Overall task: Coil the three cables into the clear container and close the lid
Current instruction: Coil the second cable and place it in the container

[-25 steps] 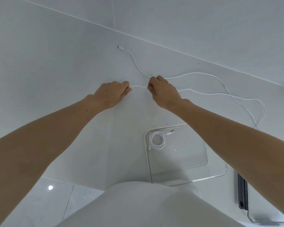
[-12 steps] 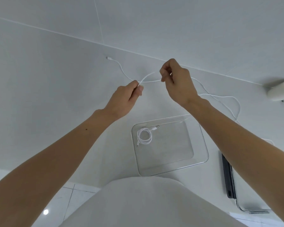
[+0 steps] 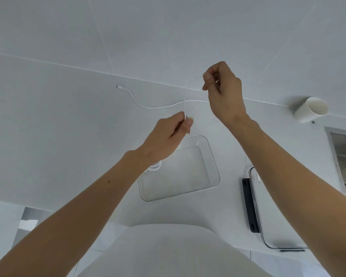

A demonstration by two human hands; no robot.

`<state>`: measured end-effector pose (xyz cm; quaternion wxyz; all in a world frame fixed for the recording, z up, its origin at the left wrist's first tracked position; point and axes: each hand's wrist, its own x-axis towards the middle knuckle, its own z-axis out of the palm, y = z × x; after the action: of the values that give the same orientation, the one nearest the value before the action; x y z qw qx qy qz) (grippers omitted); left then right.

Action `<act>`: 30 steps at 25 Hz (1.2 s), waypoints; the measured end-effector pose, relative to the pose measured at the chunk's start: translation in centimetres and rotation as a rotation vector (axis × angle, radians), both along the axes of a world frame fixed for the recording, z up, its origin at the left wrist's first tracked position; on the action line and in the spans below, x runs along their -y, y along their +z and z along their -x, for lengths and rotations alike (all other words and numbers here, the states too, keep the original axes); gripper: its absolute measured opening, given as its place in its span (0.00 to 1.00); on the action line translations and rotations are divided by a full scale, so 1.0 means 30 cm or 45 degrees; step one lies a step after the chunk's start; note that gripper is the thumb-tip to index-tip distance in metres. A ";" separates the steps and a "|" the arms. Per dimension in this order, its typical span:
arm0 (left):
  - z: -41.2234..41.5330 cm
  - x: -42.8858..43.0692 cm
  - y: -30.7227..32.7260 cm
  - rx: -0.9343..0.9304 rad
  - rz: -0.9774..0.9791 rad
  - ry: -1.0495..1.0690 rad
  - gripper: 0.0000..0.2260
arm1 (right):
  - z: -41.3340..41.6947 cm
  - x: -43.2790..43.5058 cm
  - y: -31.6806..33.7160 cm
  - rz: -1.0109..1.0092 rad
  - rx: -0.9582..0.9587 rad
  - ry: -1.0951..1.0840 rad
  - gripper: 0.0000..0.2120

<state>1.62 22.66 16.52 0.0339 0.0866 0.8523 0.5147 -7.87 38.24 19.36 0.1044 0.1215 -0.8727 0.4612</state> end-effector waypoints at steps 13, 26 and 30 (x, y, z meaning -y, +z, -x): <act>-0.174 -0.271 0.231 -0.026 -0.550 -0.052 0.16 | -0.104 -0.191 0.037 0.031 0.128 0.060 0.09; -0.141 -0.068 0.300 -0.054 -1.027 -0.111 0.20 | -0.325 -0.061 -0.018 -0.083 0.180 0.294 0.11; -0.119 -0.009 0.293 -0.033 -1.109 -0.091 0.19 | -0.384 -0.035 -0.002 -0.054 0.195 0.350 0.11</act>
<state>5.18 22.94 25.30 0.0014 0.1289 0.5524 0.8235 3.66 39.29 19.30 -0.0292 0.2065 -0.8628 0.4605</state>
